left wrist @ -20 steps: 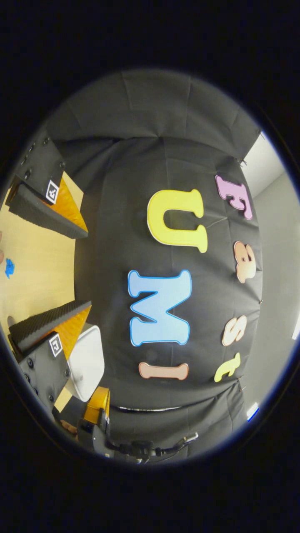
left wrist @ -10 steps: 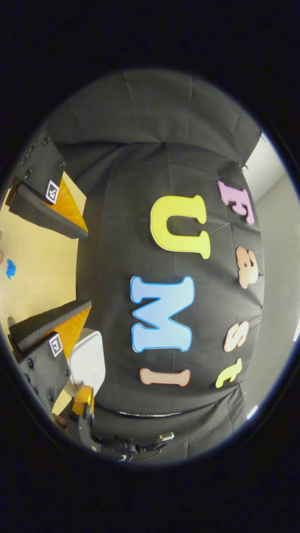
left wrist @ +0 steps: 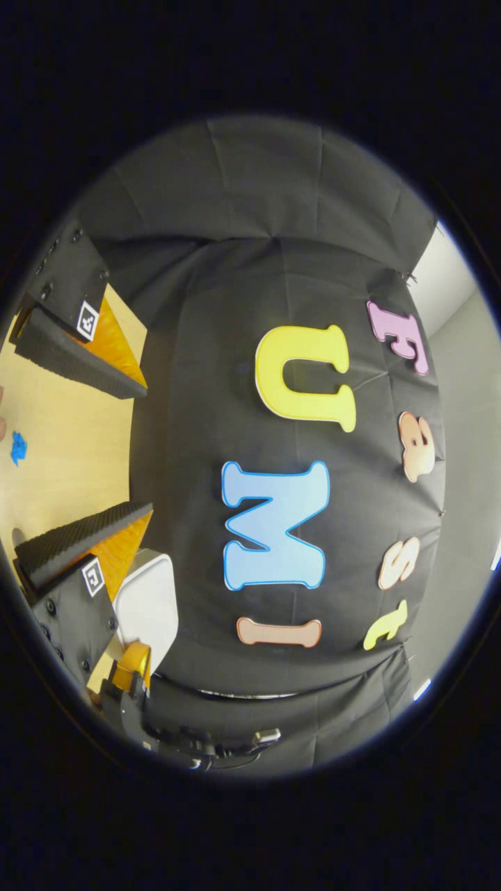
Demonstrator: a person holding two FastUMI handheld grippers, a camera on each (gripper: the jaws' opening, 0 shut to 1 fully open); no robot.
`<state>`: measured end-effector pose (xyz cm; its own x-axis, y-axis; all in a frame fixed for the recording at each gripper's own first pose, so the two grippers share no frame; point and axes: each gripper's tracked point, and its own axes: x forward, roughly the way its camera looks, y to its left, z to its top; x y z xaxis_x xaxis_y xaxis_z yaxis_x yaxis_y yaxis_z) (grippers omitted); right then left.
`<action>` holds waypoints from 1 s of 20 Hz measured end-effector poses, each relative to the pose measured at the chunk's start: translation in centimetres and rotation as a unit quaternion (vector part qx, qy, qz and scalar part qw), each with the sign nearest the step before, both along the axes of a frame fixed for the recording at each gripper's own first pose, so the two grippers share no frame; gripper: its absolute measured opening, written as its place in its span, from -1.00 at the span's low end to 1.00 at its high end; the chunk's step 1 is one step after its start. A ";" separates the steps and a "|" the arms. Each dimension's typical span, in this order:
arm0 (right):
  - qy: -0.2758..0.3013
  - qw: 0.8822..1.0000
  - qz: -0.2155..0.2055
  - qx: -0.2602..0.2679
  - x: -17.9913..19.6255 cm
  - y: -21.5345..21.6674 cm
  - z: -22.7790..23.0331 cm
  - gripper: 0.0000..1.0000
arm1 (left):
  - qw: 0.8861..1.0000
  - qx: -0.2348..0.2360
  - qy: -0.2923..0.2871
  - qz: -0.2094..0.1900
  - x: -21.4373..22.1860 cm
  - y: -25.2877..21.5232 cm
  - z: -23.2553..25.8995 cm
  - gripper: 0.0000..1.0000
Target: Press the lid of the desktop garbage bin to open it, pick up the crumpled paper on the desktop and throw it into the bin, then pick up the pop can on the desktop and drop it into the bin, and finally close the garbage bin lid.
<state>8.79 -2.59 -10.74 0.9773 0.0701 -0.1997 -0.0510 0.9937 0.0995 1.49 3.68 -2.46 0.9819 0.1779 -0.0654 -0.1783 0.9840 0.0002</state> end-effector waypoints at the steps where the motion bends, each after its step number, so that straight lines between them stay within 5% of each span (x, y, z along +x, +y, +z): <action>1: -0.005 1.000 -0.002 0.009 0.0 -0.1 0.0 -0.99 | 1.000 -0.002 0.000 0.000 0.1 0.0 0.0 1.00; 5: -0.006 1.000 0.000 0.030 0.0 0.0 -0.5 -0.99 | 1.000 -0.002 -0.001 -0.003 0.2 -0.1 0.0 0.94; 9: -0.008 1.000 0.001 -0.009 0.1 0.0 -0.7 -0.99 | 1.000 -0.004 -0.001 -0.003 0.1 -0.1 0.0 0.94; 14: 0.000 0.998 0.005 0.063 0.1 -0.2 0.5 -0.99 | 1.000 -0.008 -0.006 -0.008 -0.4 -0.6 0.4 1.00; 20: -0.026 0.996 -0.026 0.081 -0.2 -1.4 3.6 -0.99 | 1.000 -0.008 -0.011 -0.004 -1.2 0.0 0.6 1.00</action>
